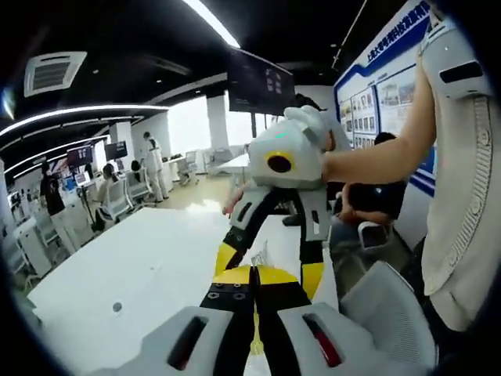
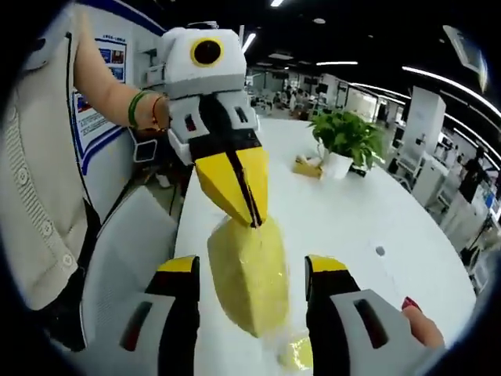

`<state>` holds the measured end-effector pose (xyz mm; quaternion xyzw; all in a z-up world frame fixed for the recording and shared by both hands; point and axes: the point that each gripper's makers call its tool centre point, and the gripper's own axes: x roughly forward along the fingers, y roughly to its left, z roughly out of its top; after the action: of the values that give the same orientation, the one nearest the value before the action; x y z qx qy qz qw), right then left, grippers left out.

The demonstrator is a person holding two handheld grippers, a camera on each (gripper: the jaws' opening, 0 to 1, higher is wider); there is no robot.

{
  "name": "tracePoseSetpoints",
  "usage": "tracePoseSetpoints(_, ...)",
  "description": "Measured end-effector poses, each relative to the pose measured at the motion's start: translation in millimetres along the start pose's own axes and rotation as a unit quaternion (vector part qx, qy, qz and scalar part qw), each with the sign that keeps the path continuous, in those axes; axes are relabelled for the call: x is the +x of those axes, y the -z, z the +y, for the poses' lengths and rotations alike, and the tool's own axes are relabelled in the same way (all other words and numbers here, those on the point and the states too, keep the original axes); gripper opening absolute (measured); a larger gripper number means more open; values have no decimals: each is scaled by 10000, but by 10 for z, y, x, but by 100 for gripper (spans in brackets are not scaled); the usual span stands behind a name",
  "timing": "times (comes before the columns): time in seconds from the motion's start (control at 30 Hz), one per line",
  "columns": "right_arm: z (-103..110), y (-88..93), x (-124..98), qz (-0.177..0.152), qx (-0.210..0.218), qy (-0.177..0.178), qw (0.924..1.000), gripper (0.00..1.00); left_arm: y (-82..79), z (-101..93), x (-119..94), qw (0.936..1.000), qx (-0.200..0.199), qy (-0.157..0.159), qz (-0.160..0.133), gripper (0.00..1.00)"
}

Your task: Compare the silicone blocks by pressing each to a similar depth, holding the contact briefly, and releasing to observe deformation and rebound differences across the visible hardness samples.

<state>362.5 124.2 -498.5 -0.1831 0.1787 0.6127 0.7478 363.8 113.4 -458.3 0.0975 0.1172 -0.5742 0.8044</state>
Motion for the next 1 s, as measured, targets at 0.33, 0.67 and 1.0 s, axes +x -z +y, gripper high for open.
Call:
tracePoseSetpoints(0.33,7,276,-201,-602,940,964,9891,68,739,347,181,9968,-668,-125,430,0)
tracePoseSetpoints(0.67,121,662,-398,-775,1821,1744,9646,81,1224,440,304,9839,-1730,242,381,0)
tracePoseSetpoints(1.0,155,789,-601,-787,2106,2684,9367,79,1609,966,272,9781,-2060,-81,288,0)
